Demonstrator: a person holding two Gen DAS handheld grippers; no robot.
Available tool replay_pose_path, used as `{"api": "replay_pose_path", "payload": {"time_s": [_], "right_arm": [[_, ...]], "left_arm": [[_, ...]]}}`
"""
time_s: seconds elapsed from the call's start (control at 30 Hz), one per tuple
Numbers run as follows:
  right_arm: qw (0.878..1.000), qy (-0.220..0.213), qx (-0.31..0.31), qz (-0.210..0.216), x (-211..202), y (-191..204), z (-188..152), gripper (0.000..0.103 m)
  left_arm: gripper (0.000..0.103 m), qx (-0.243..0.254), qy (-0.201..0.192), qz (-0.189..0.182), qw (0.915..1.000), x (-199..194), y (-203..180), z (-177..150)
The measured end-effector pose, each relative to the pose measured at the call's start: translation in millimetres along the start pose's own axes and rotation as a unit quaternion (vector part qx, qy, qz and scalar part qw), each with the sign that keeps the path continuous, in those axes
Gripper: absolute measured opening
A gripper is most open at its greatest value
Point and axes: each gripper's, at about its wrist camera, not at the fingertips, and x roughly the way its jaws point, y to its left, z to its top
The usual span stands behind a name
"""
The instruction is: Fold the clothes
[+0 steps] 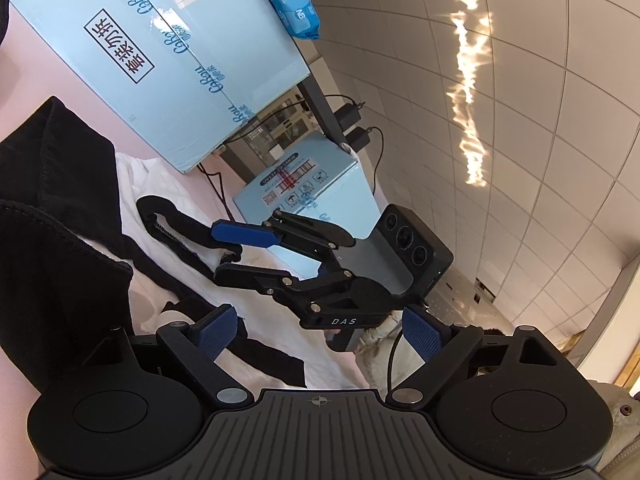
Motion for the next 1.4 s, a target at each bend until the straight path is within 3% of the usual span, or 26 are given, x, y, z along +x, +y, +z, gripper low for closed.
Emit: {"api": "replay_pose_path", "payload": {"time_s": [0.07,0.1,0.17,0.2,0.33,0.4,0.47,0.5,0.53,0.57,0.67,0.77,0.87,0.9,1.0,1.07,1.13,1.23,1.33,1.4], "right_arm": [[0.998,-0.044,0.051,-0.007,-11,-11,4,0.076],[0.996,-0.057,0.063,-0.031,-14,-14,5,0.081],[0.992,-0.05,0.05,-0.107,-7,-15,8,0.086],[0.992,-0.037,0.037,-0.114,-1,-15,8,0.085],[0.995,0.027,-0.016,-0.1,29,-3,8,0.078],[0.991,0.05,-0.037,-0.123,48,3,5,0.067],[0.987,0.077,-0.017,-0.14,63,-2,4,0.046],[0.986,0.087,0.004,-0.141,68,-7,4,0.027],[0.986,0.084,0.034,-0.139,70,-15,5,0.018],[0.986,0.068,0.065,-0.135,67,-24,5,0.013],[0.983,-0.006,0.114,-0.146,47,-39,6,0.011],[0.97,-0.079,0.142,-0.181,21,-51,8,0.012],[0.97,-0.106,0.149,-0.161,8,-54,14,0.012],[0.974,-0.119,0.146,-0.125,2,-51,16,0.012],[0.987,-0.117,0.109,-0.019,-4,-37,21,0.019],[0.995,-0.067,0.056,0.043,4,-23,21,0.037],[0.998,0.003,-0.002,0.057,20,-7,14,0.047],[0.998,-0.005,0.023,0.059,22,-13,7,0.054],[0.985,-0.063,0.13,0.09,7,-40,5,0.084],[0.976,-0.09,0.188,0.068,1,-53,6,0.093]], "left_arm": [[0.092,0.0,0.0,0.0,1.0,0,0,0],[0.092,-0.001,0.0,-0.001,1.0,0,0,0],[0.092,-0.001,0.0,-0.001,1.0,0,1,0],[0.092,-0.002,0.0,-0.002,1.0,0,1,0],[0.092,-0.003,-0.001,-0.004,1.0,0,1,0],[0.092,-0.004,-0.001,-0.004,1.0,-1,1,0],[0.092,-0.004,-0.001,-0.005,1.0,-1,2,0],[0.092,-0.004,-0.001,-0.005,1.0,-1,2,0],[0.092,-0.005,-0.001,-0.005,1.0,-1,2,0],[0.092,-0.005,-0.001,-0.006,1.0,-1,2,0],[0.092,-0.006,-0.002,-0.007,1.0,-1,2,0],[0.092,-0.007,-0.002,-0.008,0.9999,-1,2,0],[0.092,-0.007,-0.001,-0.008,0.9999,-1,2,0],[0.092,-0.007,-0.001,-0.008,0.9999,-1,2,0],[0.093,-0.006,-0.001,-0.008,0.9999,-2,2,0],[0.093,-0.006,0.0,-0.008,0.9999,-1,2,0],[0.093,-0.004,0.0,-0.008,1.0,-1,1,1],[0.093,-0.004,0.001,-0.008,1.0,-1,1,1],[0.093,-0.005,0.001,-0.01,0.9999,0,2,2],[0.093,-0.005,0.001,-0.01,0.9999,0,2,2]]}}
